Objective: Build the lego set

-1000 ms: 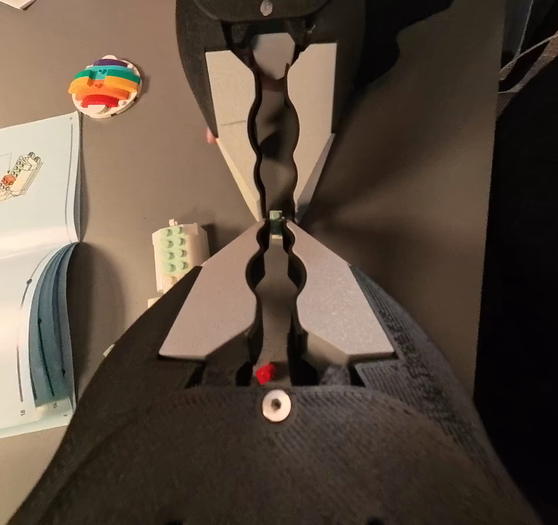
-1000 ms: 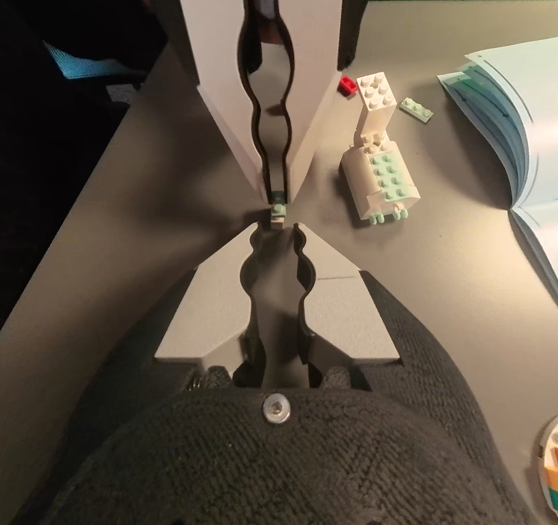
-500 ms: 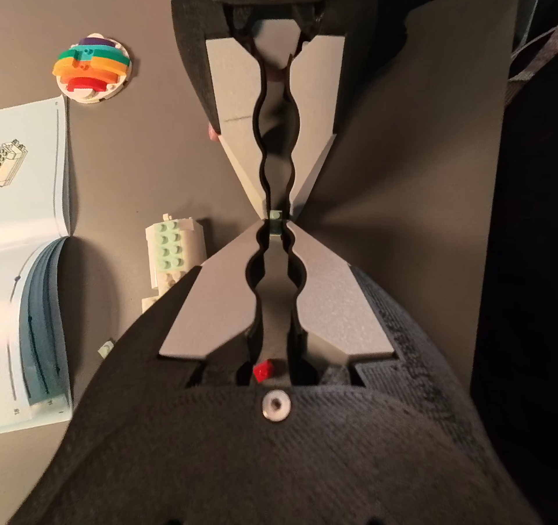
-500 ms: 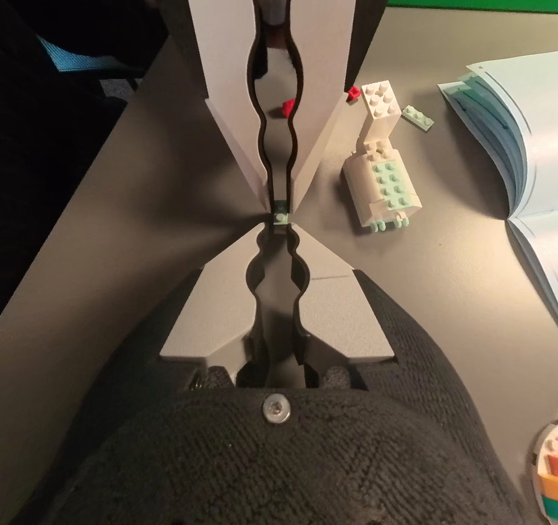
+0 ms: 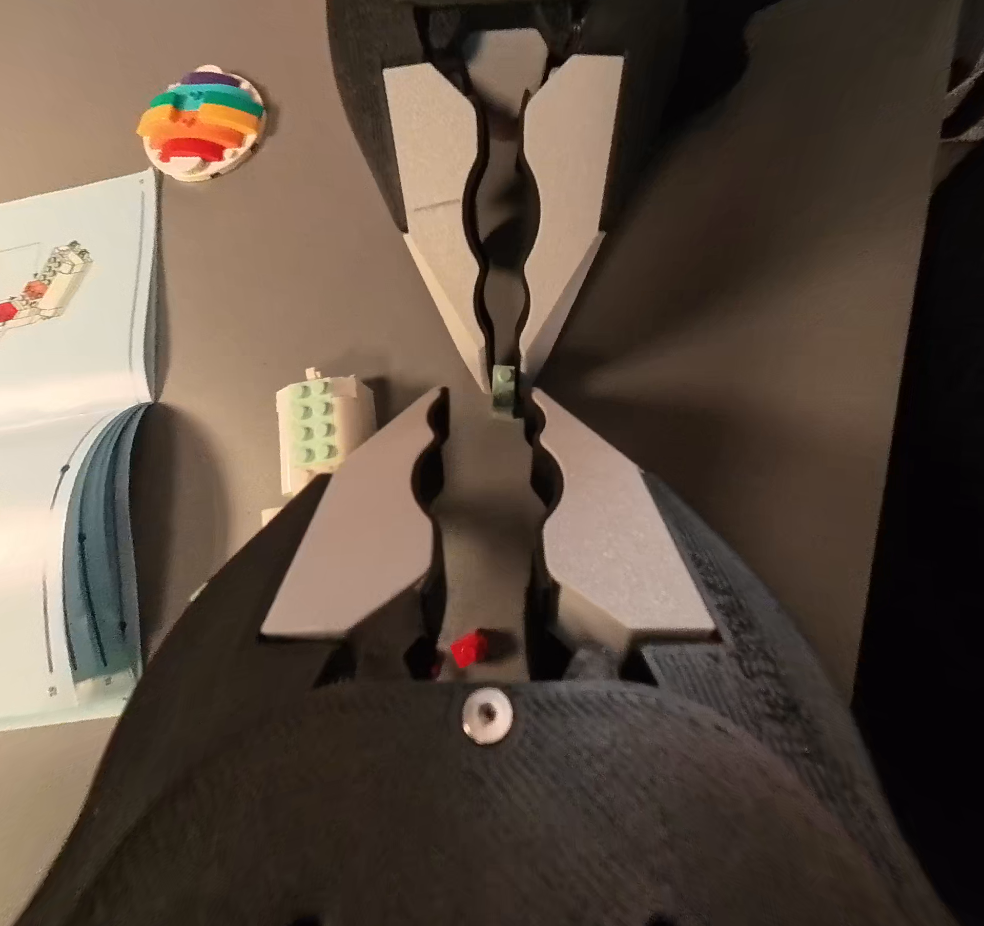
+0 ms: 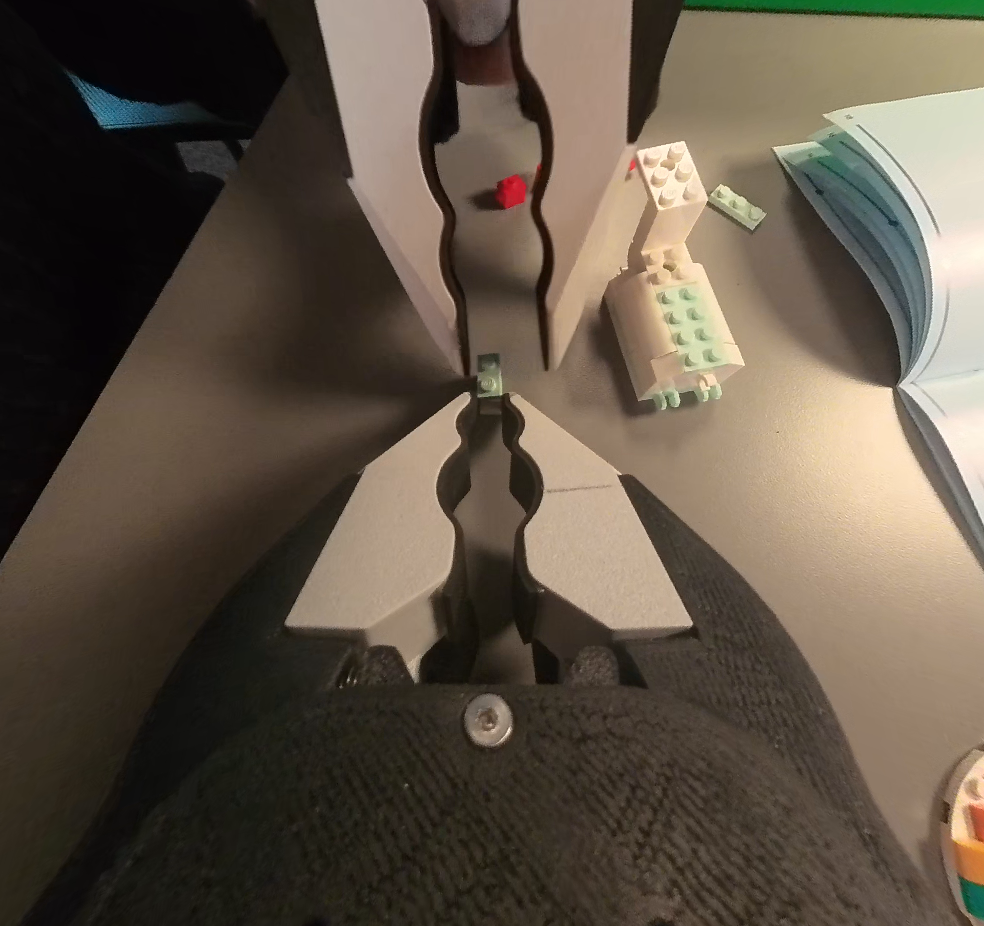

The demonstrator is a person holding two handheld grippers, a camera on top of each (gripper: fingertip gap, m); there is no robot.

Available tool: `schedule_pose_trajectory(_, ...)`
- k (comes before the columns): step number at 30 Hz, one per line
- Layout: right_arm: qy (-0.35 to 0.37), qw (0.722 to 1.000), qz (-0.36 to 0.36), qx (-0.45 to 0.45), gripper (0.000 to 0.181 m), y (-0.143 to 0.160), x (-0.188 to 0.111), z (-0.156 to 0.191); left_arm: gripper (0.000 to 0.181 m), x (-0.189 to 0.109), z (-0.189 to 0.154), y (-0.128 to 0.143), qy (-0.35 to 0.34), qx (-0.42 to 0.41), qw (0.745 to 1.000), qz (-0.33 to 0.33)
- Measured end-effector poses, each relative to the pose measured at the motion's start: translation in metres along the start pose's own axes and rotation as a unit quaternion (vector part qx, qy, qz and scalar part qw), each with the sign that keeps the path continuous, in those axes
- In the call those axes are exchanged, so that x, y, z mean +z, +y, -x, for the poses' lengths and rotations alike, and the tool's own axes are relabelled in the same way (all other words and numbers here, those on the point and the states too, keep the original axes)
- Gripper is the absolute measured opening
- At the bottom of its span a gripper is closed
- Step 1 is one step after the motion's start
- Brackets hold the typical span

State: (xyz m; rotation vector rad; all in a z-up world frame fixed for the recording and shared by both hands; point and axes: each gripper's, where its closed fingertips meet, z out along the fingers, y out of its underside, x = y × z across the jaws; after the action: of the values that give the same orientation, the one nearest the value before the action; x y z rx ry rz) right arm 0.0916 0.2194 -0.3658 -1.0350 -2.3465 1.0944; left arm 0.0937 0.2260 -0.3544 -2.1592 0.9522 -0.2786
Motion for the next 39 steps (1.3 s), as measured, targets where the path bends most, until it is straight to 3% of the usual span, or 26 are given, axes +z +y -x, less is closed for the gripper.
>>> schedule_pose_trajectory(1, -0.001, 1.000, 0.000, 0.001, 0.006, 0.000, 0.000, 0.000, 0.033, -0.001, 0.001, -0.001, -0.006, -0.002, 1.000, -0.008)
schedule_pose_trajectory(3, -0.005, 1.000, -0.004, 0.008, 0.006, -0.001, -0.001, 0.000, 0.045, -0.004, 0.002, -0.005, -0.030, 0.005, 0.999, -0.037)
schedule_pose_trajectory(6, -0.006, 0.999, -0.014, 0.045, 0.006, -0.002, -0.004, -0.006, 0.043, -0.008, 0.008, -0.006, -0.109, 0.070, 0.990, -0.064)
schedule_pose_trajectory(12, 0.009, 0.998, -0.017, 0.060, 0.006, -0.001, -0.005, -0.011, 0.043, -0.006, 0.010, -0.005, -0.254, 0.252, 0.933, -0.043)
schedule_pose_trajectory(19, 0.001, 0.996, -0.033, 0.086, 0.006, -0.008, -0.010, -0.012, 0.039, -0.001, 0.006, -0.008, -0.319, 0.391, 0.863, -0.009)
schedule_pose_trajectory(23, -0.005, 0.995, -0.045, 0.092, 0.006, -0.015, -0.014, -0.012, 0.038, -0.001, 0.009, -0.011, -0.352, 0.424, 0.835, 0.006)
schedule_pose_trajectory(26, -0.008, 0.995, -0.047, 0.087, 0.006, -0.016, -0.013, -0.009, 0.035, 0.000, 0.011, -0.010, -0.356, 0.427, 0.831, 0.013)
schedule_pose_trajectory(29, -0.012, 0.995, -0.048, 0.086, 0.006, -0.017, -0.012, -0.006, 0.020, -0.004, 0.013, -0.013, -0.373, 0.436, 0.819, 0.011)
schedule_pose_trajectory(34, 0.001, 0.995, -0.063, 0.073, 0.006, -0.020, -0.012, -0.010, 0.019, -0.007, 0.018, -0.013, -0.382, 0.413, 0.827, 0.016)
schedule_pose_trajectory(36, 0.030, 0.996, -0.069, 0.038, 0.010, -0.021, -0.016, -0.017, 0.019, -0.011, 0.022, -0.014, -0.380, 0.370, 0.848, 0.004)
schedule_pose_trajectory(39, 0.110, 0.988, -0.058, -0.091, 0.040, -0.013, -0.019, -0.030, 0.019, -0.017, 0.027, -0.015, -0.347, 0.282, 0.893, -0.040)
